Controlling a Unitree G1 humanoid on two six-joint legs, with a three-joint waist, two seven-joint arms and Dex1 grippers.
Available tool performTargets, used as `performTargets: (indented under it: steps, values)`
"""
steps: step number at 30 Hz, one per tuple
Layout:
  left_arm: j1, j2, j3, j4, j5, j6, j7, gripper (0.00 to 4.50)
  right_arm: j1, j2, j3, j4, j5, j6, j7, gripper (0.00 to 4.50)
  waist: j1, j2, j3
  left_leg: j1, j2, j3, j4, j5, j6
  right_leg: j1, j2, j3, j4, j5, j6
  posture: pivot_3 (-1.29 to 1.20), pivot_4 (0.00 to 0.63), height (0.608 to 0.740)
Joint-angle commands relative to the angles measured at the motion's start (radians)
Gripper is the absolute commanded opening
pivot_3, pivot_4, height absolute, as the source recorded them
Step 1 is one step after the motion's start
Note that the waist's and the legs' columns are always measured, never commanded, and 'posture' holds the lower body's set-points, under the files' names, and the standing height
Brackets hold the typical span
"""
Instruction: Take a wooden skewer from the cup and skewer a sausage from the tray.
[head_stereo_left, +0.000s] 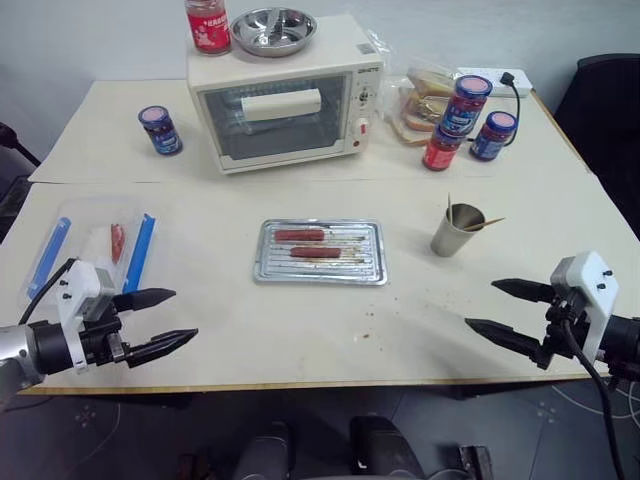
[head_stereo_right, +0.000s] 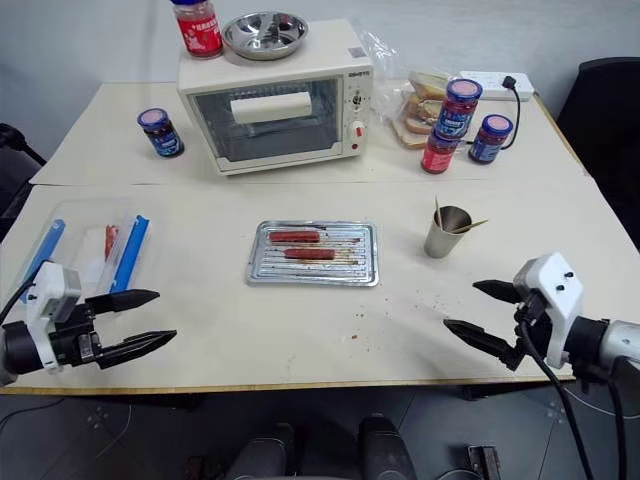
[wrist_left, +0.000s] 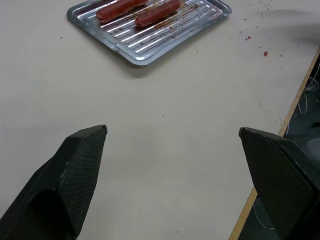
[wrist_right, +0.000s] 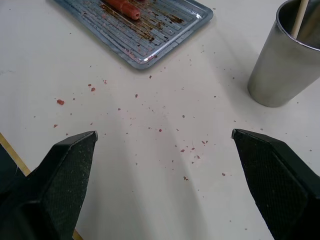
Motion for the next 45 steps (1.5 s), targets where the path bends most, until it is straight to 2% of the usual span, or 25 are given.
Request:
performTargets:
  steps: [1, 13, 18, 21, 28, 33, 37, 40, 45]
  values:
    - [0.017, -0.013, 0.014, -0.04, 0.008, -0.012, -0.003, 4.46, -0.021, -0.013, 0.014, 0.003, 0.0, -0.02, -0.007, 4.5, 0.002, 0.0, 0.0, 0.0, 0.0, 0.0, 0.0, 0.0, 0.0, 0.0, 0.0, 0.0, 0.0, 0.0, 0.0, 0.0, 0.15, 0.74]
    - [-0.006, -0.066, 0.024, -0.046, -0.019, 0.023, 0.061, 4.46, -0.069, 0.002, 0.058, 0.013, 0.027, 0.02, -0.062, 4.5, 0.016, 0.0, 0.0, 0.0, 0.0, 0.0, 0.001, 0.0, 0.0, 0.0, 0.0, 0.0, 0.0, 0.0, 0.0, 0.0, 0.15, 0.74]
    - [-0.061, -0.091, -0.014, -0.051, -0.037, 0.04, 0.094, 4.46, -0.057, 0.033, 0.066, -0.002, -0.005, 0.007, -0.13, 4.5, 0.016, 0.0, 0.0, 0.0, 0.0, 0.0, 0.001, 0.0, 0.0, 0.0, 0.0, 0.0, 0.0, 0.0, 0.0, 0.0, 0.15, 0.74]
    - [-0.177, -0.112, -0.093, -0.05, -0.082, 0.082, 0.098, 4.46, -0.114, 0.111, 0.049, 0.014, 0.017, 0.026, -0.244, 4.5, 0.017, 0.0, 0.0, 0.0, 0.0, 0.0, 0.002, 0.0, 0.0, 0.0, 0.0, 0.0, 0.001, 0.0, 0.0, 0.0, 0.15, 0.74]
    - [-0.586, -0.203, -0.323, 0.004, -0.188, 0.214, 0.086, 4.46, -0.299, 0.255, 0.026, 0.093, 0.034, 0.052, -0.458, 4.5, 0.014, 0.0, 0.0, -0.003, -0.001, -0.001, 0.008, 0.001, -0.002, -0.002, 0.001, -0.001, 0.006, 0.001, 0.001, 0.0, 0.15, 0.74]
    - [-0.721, -0.236, -0.431, 0.02, -0.175, 0.228, 0.032, 4.46, -0.356, 0.299, 0.033, 0.144, 0.016, 0.041, -0.534, 4.5, 0.008, 0.0, 0.0, -0.003, -0.001, 0.0, 0.007, 0.001, -0.003, -0.003, 0.002, -0.001, 0.008, 0.001, 0.001, 0.0, 0.15, 0.74]
    - [-0.772, -0.263, -0.47, 0.034, -0.163, 0.221, 0.017, 4.46, -0.386, 0.324, 0.03, 0.171, 0.016, 0.03, -0.567, 4.5, 0.009, 0.0, 0.0, -0.003, -0.001, 0.0, 0.008, 0.002, -0.003, -0.003, 0.002, 0.0, 0.008, 0.001, 0.001, 0.0, 0.15, 0.74]
    - [-0.788, -0.285, -0.492, 0.046, -0.141, 0.207, 0.022, 4.5, -0.405, 0.349, 0.031, 0.184, 0.02, 0.013, -0.585, 3.97, 0.009, 0.0, 0.0, -0.003, -0.001, 0.0, 0.008, 0.002, -0.003, -0.003, 0.002, 0.0, 0.008, 0.001, 0.001, 0.0, 0.15, 0.74]
    - [-0.791, -0.302, -0.495, 0.061, -0.124, 0.195, 0.026, 4.5, -0.403, 0.377, 0.051, 0.169, 0.04, 0.021, -0.59, 2.65, 0.011, 0.0, 0.0, -0.003, -0.001, 0.0, 0.008, 0.002, -0.003, -0.003, 0.002, 0.0, 0.008, 0.001, 0.001, 0.0, 0.15, 0.74]
